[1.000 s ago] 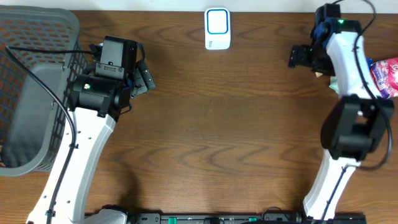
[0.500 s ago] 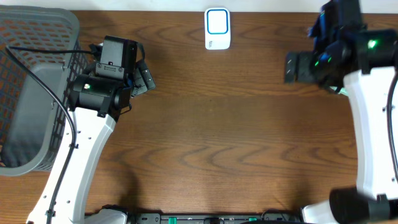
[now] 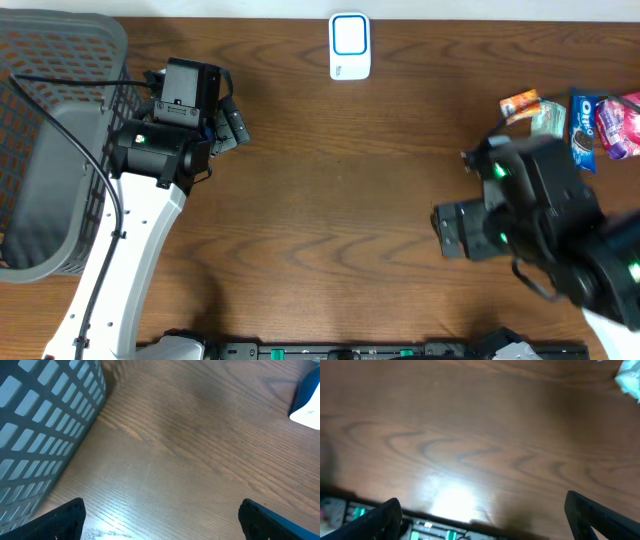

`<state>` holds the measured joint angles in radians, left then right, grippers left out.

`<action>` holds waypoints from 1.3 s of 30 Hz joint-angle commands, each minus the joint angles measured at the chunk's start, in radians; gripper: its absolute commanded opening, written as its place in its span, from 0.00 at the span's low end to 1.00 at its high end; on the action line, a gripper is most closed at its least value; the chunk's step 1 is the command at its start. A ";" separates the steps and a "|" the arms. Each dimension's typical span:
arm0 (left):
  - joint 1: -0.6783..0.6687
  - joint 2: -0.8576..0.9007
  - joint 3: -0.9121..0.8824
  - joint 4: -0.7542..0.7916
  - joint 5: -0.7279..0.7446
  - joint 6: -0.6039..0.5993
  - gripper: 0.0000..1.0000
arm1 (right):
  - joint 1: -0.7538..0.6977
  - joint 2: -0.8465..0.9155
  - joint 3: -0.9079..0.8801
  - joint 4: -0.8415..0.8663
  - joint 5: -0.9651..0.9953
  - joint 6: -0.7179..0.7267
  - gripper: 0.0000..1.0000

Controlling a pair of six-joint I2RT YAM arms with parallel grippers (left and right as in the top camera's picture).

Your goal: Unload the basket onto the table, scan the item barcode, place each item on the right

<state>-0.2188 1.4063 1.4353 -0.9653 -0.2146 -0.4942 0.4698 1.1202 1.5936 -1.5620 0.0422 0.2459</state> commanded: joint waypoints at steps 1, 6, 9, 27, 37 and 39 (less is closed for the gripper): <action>0.003 0.003 0.001 -0.003 -0.002 -0.001 0.98 | 0.011 -0.045 -0.013 -0.008 -0.034 0.019 0.99; 0.003 0.003 0.001 -0.003 -0.002 -0.001 0.98 | 0.011 -0.090 -0.013 -0.009 -0.034 0.019 0.99; 0.003 0.003 0.001 -0.003 -0.002 -0.001 0.98 | 0.011 -0.095 -0.013 -0.010 -0.033 0.019 0.99; 0.003 0.003 0.001 -0.003 -0.002 -0.001 0.98 | -0.015 -0.137 -0.169 0.026 0.018 0.015 0.99; 0.003 0.003 0.001 -0.003 -0.002 -0.001 0.98 | -0.156 -0.465 -0.627 0.481 -0.054 -0.129 0.99; 0.003 0.003 0.001 -0.003 -0.002 -0.001 0.98 | -0.179 -0.556 -0.722 0.549 -0.063 -0.140 0.99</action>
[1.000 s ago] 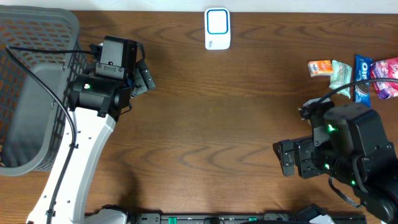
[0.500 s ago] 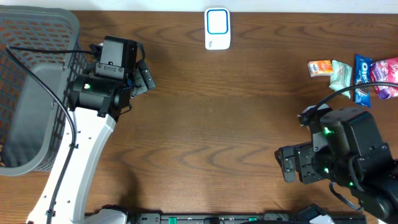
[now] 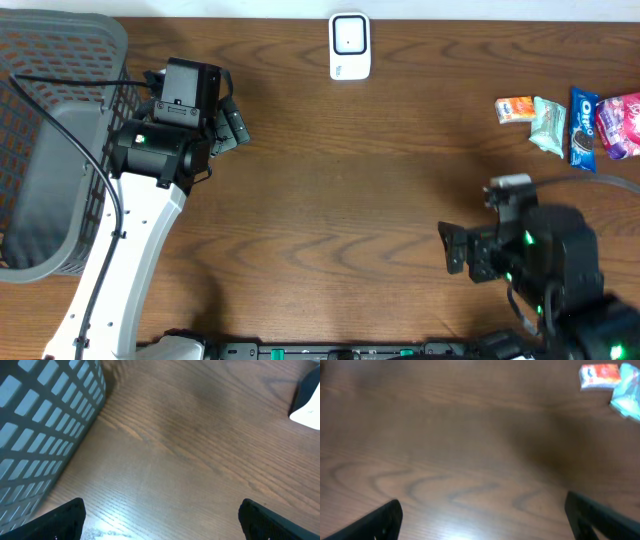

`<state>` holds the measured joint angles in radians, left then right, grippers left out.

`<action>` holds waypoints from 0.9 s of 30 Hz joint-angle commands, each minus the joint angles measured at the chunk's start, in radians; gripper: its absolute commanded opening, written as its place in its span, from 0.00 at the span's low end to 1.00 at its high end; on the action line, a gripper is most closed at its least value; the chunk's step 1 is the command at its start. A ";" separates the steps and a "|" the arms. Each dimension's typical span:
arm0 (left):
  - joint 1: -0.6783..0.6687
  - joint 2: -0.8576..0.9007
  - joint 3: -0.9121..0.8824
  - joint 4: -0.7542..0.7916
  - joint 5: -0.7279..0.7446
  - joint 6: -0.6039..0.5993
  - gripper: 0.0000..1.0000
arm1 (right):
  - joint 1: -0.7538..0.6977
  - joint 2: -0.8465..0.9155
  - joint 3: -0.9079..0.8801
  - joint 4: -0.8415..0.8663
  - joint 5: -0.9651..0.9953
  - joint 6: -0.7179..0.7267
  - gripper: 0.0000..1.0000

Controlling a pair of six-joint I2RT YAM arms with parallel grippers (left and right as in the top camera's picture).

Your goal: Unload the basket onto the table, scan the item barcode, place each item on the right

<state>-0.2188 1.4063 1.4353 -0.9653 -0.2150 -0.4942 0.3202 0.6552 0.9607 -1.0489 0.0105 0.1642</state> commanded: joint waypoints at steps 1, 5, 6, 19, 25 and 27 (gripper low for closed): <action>0.003 0.003 0.001 -0.003 -0.002 -0.001 0.98 | -0.039 -0.141 -0.140 0.070 -0.032 -0.058 0.99; 0.003 0.003 0.001 -0.003 -0.002 -0.001 0.98 | -0.048 -0.284 -0.301 0.188 -0.031 -0.058 0.99; 0.003 0.003 0.001 -0.003 -0.002 -0.001 0.98 | -0.050 -0.313 -0.331 0.216 -0.031 -0.058 0.99; 0.003 0.003 0.001 -0.003 -0.002 -0.001 0.98 | -0.105 -0.545 -0.696 0.636 -0.047 -0.077 0.99; 0.003 0.003 0.001 -0.003 -0.002 -0.001 0.98 | -0.149 -0.604 -0.825 0.818 -0.113 -0.124 0.99; 0.003 0.003 0.001 -0.003 -0.002 -0.001 0.98 | -0.156 -0.648 -0.869 0.876 -0.151 -0.170 0.99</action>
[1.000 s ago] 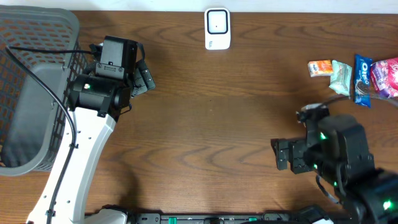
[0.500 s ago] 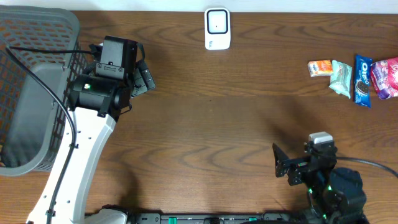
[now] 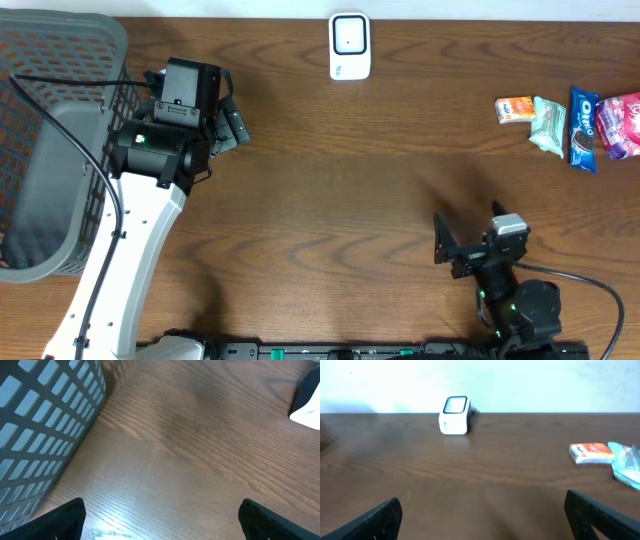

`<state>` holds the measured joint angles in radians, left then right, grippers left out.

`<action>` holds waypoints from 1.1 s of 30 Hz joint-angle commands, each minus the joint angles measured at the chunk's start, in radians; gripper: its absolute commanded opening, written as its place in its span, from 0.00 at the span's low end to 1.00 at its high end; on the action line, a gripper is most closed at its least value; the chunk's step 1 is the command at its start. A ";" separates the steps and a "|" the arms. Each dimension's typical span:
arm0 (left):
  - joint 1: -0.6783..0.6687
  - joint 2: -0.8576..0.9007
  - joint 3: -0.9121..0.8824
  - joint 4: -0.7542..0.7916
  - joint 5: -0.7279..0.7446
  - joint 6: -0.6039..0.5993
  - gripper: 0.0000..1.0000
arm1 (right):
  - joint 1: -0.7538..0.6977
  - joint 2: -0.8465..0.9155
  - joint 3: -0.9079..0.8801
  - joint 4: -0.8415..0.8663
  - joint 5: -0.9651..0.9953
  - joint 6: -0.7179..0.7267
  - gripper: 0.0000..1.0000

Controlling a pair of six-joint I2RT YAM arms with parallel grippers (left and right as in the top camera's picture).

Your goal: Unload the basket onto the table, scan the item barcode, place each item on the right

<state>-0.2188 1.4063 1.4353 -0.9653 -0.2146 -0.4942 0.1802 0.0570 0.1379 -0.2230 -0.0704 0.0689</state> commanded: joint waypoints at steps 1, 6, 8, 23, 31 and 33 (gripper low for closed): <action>0.003 0.003 0.001 -0.003 -0.002 -0.001 0.98 | -0.017 -0.052 -0.058 0.070 -0.070 -0.079 0.99; 0.003 0.003 0.001 -0.003 -0.002 -0.001 0.98 | -0.041 -0.051 -0.096 0.138 -0.067 -0.082 0.99; 0.003 0.003 0.001 -0.003 -0.003 -0.001 0.98 | -0.055 -0.051 -0.111 0.175 -0.066 -0.082 0.99; 0.003 0.003 0.001 -0.003 -0.002 -0.001 0.98 | -0.089 -0.052 -0.132 0.145 0.054 -0.040 0.99; 0.003 0.003 0.001 -0.003 -0.002 -0.001 0.98 | -0.089 -0.052 -0.132 0.148 0.050 -0.040 0.99; 0.003 0.003 0.001 -0.003 -0.002 -0.001 0.98 | -0.089 -0.052 -0.132 0.148 0.050 -0.040 0.99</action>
